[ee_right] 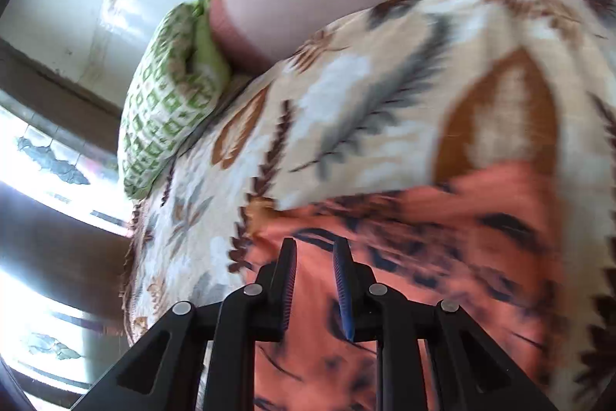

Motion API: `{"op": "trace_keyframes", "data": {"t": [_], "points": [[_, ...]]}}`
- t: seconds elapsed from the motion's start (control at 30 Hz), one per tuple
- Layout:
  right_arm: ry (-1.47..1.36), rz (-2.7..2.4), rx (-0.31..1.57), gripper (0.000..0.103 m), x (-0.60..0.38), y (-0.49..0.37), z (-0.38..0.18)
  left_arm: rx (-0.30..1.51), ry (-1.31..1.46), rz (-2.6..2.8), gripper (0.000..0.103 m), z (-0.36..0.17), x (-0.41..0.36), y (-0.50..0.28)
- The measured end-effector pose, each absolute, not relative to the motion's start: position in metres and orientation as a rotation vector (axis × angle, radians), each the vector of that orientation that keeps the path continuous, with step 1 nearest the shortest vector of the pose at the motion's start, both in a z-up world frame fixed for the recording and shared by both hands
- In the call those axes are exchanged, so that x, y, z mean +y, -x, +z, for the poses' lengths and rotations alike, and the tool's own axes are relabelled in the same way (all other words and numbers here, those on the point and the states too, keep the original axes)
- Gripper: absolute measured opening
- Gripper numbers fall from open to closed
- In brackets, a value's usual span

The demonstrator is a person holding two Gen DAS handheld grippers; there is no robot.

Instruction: Fold small clothes

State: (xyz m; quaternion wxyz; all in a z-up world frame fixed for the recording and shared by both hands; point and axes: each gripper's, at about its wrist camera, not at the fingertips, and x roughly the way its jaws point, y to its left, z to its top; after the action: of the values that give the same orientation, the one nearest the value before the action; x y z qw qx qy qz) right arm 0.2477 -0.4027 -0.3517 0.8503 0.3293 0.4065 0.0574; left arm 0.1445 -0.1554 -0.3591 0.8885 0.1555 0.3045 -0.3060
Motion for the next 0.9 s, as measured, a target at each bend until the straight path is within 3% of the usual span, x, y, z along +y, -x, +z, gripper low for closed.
{"op": "trace_keyframes", "data": {"t": [0.2, 0.53, 0.77, 0.9], "points": [[-0.787, 0.008, 0.925, 0.023, -0.438, -0.229, -0.390, 0.630, -0.325, -0.631, 0.083, -0.361, -0.157, -0.144], [-0.694, 0.033, 0.862, 0.023, -0.412, -0.157, -0.348, 0.641, -0.314, -0.626, 0.086, -0.362, -0.157, -0.149], [-0.701, 0.039, 0.891, 0.023, -0.410, -0.122, -0.386, 0.636, -0.315, -0.619, 0.086, -0.363, -0.158, -0.147], [-0.753, 0.035, 0.892, 0.023, -0.414, -0.118, -0.379, 0.634, -0.316, -0.608, 0.086, -0.363, -0.158, -0.146]]}}
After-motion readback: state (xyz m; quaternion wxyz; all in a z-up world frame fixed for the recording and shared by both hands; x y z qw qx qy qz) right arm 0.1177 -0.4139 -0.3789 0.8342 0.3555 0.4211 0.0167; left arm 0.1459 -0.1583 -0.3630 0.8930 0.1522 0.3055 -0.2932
